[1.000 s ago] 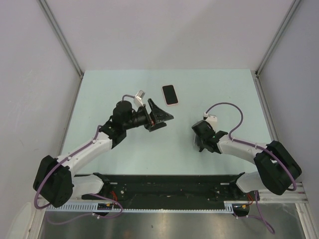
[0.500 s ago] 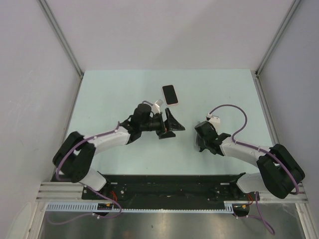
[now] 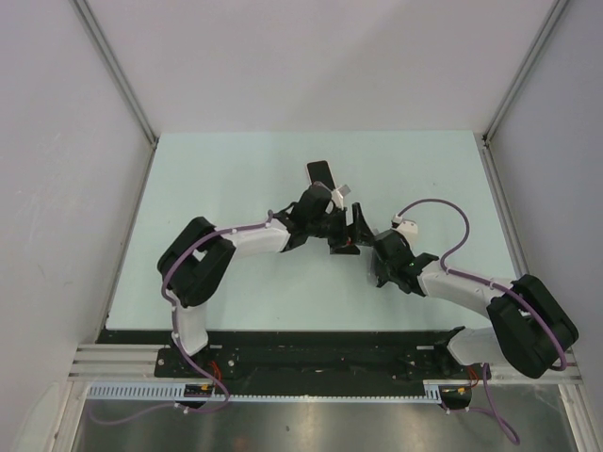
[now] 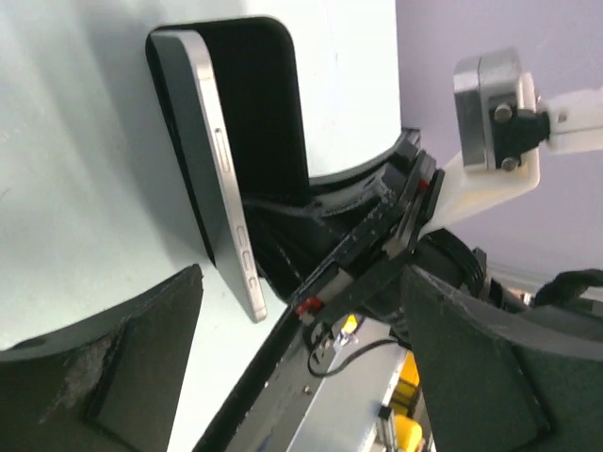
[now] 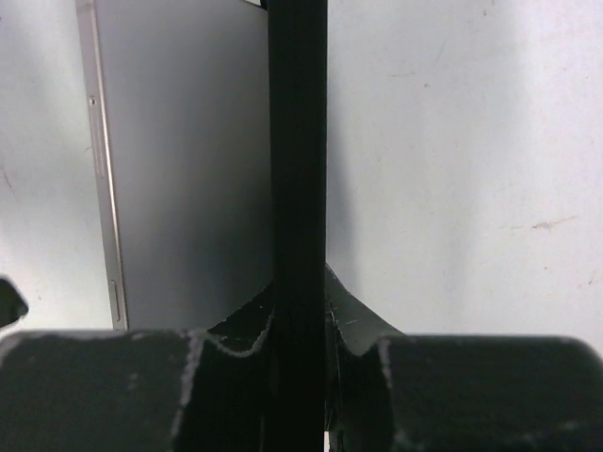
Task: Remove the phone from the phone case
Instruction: Remove the phone case from the phone.
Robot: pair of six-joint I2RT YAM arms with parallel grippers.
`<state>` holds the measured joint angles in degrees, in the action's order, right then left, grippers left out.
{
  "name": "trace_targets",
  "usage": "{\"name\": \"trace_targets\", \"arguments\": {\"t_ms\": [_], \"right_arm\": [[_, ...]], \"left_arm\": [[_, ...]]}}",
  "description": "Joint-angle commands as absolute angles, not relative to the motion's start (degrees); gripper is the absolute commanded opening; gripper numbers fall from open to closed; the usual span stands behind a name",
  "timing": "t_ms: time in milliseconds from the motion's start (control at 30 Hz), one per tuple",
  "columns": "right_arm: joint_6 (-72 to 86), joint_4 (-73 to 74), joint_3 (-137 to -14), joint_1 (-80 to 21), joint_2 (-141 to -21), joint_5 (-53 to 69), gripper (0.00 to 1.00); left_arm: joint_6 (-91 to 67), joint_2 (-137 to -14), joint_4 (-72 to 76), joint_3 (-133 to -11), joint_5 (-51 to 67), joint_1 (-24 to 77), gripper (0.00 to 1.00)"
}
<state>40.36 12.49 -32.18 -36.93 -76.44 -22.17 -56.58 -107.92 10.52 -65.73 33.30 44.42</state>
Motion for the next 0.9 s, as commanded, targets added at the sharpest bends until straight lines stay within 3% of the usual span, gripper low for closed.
{"name": "trace_targets", "arguments": {"t_ms": [0,100,600,700,867], "right_arm": [[42.98,9.67,-29.53,-37.53,-79.37,-14.77,0.13],[42.89,9.67,-29.53,-37.53,-79.01,-14.5,0.12],[42.89,11.25,-29.62,-37.53,-75.76,-14.24,0.12],[42.89,11.25,-29.62,-37.53,-75.67,-13.98,0.12],[43.07,11.69,-29.62,-37.62,-75.06,-13.89,0.12]], "left_arm": [[-48.62,-110.65,0.55,-73.45,25.35,45.88,0.88],[-45.62,-112.15,-8.07,-76.54,20.94,47.46,0.86],[-45.09,-119.26,-11.68,-83.75,17.15,50.89,0.65],[-45.17,-120.85,-12.65,-86.21,16.7,51.68,0.56],[-45.26,-121.38,-13.53,-87.1,16.35,51.94,0.26]]}}
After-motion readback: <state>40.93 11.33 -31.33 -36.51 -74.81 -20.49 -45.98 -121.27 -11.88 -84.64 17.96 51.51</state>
